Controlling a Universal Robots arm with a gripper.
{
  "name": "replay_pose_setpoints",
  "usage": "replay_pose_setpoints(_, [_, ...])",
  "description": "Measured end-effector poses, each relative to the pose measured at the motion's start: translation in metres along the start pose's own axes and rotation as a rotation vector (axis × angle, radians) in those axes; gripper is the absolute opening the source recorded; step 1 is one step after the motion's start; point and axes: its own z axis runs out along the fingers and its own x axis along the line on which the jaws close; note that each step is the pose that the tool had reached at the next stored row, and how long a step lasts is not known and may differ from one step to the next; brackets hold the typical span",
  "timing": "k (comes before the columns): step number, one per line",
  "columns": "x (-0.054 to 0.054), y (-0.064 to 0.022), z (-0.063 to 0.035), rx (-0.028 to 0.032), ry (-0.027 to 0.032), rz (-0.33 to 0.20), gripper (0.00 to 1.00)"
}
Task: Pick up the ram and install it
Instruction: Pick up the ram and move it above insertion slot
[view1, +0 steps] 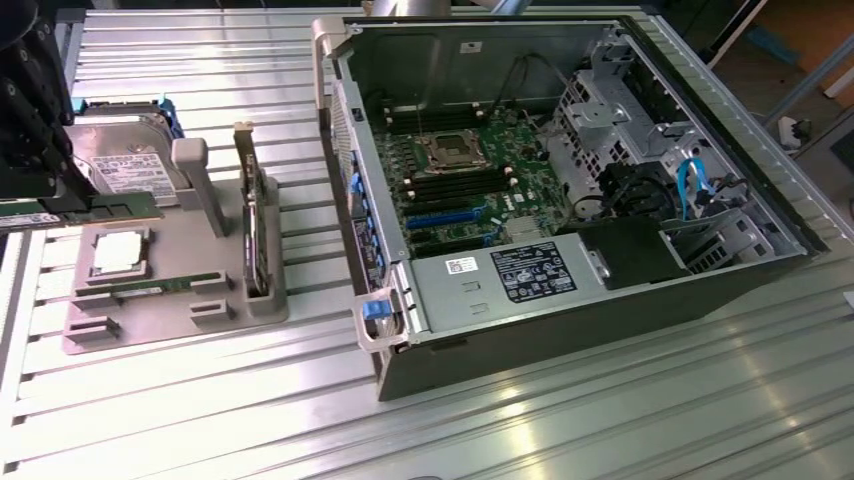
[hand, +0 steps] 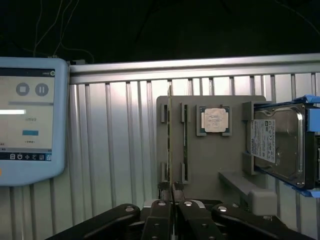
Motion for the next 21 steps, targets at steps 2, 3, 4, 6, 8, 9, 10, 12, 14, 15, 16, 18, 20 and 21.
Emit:
replay_pose_setpoints(2, [0.000, -0.0025, -0.0001, 0.0000, 0.0000, 0.000, 0.12])
replay_pose_setpoints(3, [-0.001, -0.0169, -0.0005, 0.0000, 0.0000, 0.000, 0.12])
replay_pose_setpoints(4, [-0.001, -0.0264, -0.0009, -0.0001, 0.0001, 0.000, 0.12])
replay_pose_setpoints(6, [-0.002, -0.0337, -0.0011, 0.0000, 0.0000, 0.000, 0.12])
replay_pose_setpoints(8, [-0.002, -0.0375, -0.0012, 0.0000, 0.0001, 0.000, 0.12])
replay_pose_setpoints(9, [-0.002, -0.0398, -0.0013, 0.0001, 0.0000, 0.000, 0.12])
replay_pose_setpoints(10, [-0.002, -0.0416, -0.0013, 0.0000, 0.0000, 0.000, 0.12])
replay_pose_setpoints(12, [-0.002, -0.0464, -0.0015, 0.0000, 0.0000, 0.000, 0.12])
replay_pose_setpoints(14, [-0.002, -0.0503, -0.0016, 0.0000, 0.0000, 0.000, 0.12])
replay_pose_setpoints(15, [-0.003, -0.0521, -0.0016, 0.0001, -0.0001, 0.000, 0.12])
replay_pose_setpoints(16, [-0.003, -0.0541, -0.0018, 0.0000, 0.0000, 0.000, 0.12])
replay_pose_setpoints(18, [-0.003, -0.0578, -0.0019, 0.0000, 0.0000, 0.000, 0.12])
replay_pose_setpoints(20, [-0.003, -0.0621, -0.0020, 0.0000, 0.0000, 0.000, 0.12])
replay_pose_setpoints(21, [-0.003, -0.0640, -0.0021, 0.0000, 0.0001, 0.000, 0.12])
